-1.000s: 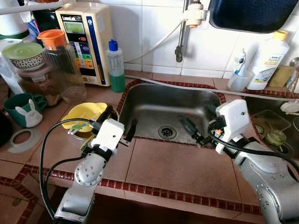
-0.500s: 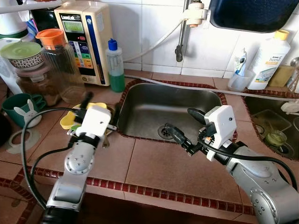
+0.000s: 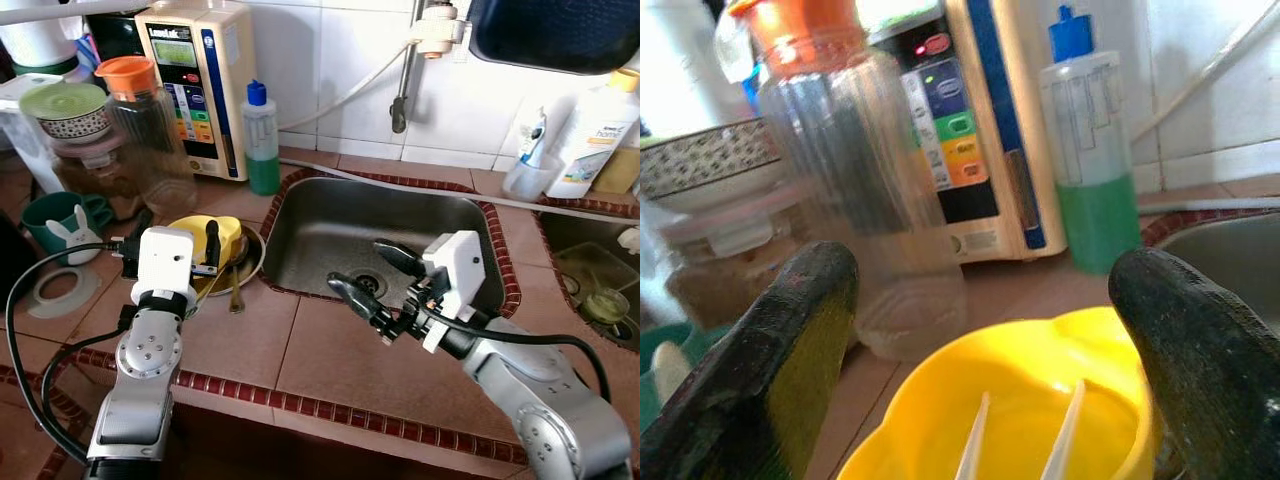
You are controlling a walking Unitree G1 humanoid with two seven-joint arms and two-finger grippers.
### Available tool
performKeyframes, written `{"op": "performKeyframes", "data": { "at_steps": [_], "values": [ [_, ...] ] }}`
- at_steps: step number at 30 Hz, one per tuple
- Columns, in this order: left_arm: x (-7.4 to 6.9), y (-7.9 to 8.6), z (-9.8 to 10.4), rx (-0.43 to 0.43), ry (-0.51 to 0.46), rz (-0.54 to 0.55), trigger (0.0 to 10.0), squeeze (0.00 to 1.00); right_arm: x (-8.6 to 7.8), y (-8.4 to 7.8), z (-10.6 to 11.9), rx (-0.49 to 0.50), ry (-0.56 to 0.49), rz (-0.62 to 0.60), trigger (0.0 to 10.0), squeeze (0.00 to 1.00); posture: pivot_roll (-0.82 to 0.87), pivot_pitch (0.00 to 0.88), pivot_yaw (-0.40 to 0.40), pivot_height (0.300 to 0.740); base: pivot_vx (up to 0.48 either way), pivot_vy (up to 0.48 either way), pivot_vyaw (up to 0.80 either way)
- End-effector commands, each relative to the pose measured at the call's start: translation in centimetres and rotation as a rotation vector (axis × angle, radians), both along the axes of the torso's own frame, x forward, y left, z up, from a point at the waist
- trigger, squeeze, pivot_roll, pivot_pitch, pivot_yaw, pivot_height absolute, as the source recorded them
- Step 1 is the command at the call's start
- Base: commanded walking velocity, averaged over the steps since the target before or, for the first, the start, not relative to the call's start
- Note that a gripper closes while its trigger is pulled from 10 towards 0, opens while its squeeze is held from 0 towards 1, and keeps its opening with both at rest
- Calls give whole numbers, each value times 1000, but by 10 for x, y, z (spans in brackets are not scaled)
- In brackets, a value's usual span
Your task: Kitchen organization
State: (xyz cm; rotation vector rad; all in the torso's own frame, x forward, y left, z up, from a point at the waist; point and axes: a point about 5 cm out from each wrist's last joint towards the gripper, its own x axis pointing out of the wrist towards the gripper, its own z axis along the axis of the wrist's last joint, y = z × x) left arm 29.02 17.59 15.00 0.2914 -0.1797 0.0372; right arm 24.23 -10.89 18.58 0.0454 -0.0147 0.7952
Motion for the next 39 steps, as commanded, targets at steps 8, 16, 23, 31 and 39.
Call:
{"op": "performKeyframes", "data": {
  "at_steps": [8,16,23,31,39],
  "values": [
    [3,-20,11,25,-41,-110,10000,0,4,-9,-2,-24,-23,-68,10000,0,97,0,32,740,0,0,200],
    [2,-27,11,29,-46,-174,10000,0,7,-10,-2,-28,-36,-88,10000,0,96,0,28,740,0,0,763],
    [1,-35,15,51,-71,-215,10000,0,12,-16,1,-15,-51,-144,10000,0,92,0,31,740,0,0,72],
    [-7,-20,2,38,-16,-176,10000,0,14,-21,3,-22,-60,-176,10000,0,96,0,24,740,0,0,0],
    [-7,-12,-14,-15,63,-144,10000,0,7,-14,8,-47,-40,-37,10000,0,91,0,18,740,0,0,0]
  ]
}}
